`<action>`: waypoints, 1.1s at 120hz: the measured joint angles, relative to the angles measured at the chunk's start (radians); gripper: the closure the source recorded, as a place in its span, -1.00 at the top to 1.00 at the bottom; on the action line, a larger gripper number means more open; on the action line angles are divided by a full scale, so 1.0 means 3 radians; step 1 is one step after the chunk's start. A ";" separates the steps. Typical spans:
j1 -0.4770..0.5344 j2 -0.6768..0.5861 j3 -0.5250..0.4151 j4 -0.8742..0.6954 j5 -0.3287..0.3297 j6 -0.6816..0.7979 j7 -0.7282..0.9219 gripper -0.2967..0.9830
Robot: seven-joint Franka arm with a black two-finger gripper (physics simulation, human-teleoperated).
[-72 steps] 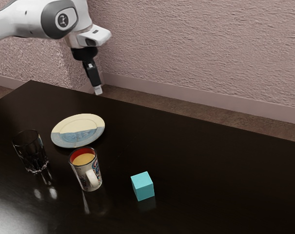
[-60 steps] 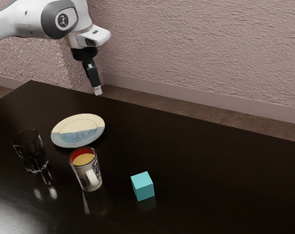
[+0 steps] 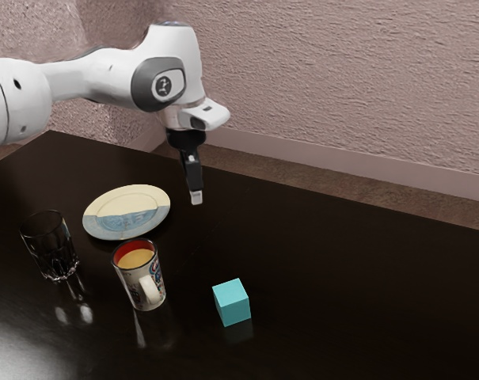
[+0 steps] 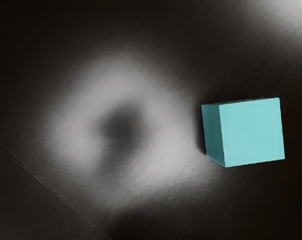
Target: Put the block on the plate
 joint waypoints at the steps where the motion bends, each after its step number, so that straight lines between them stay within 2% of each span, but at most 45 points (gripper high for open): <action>1: -0.0014 0.0002 0.0000 -0.0028 0.0000 0.0020 -0.0002 0.54; 41: -0.0395 -0.0007 -0.0013 -0.0956 -0.0120 0.0779 -0.0383 0.54; 55: -0.0506 -0.0049 -0.0008 -0.1294 -0.0089 0.1139 -0.0521 0.53; 76: -0.0598 0.0005 -0.0012 -0.1384 0.0109 0.1440 -0.0687 0.54; 99: -0.0703 0.0022 -0.0017 -0.1498 0.0105 0.1588 -0.0894 0.54; 132: -0.0699 0.0288 -0.0009 -0.1461 0.0123 0.1763 -0.1210 0.54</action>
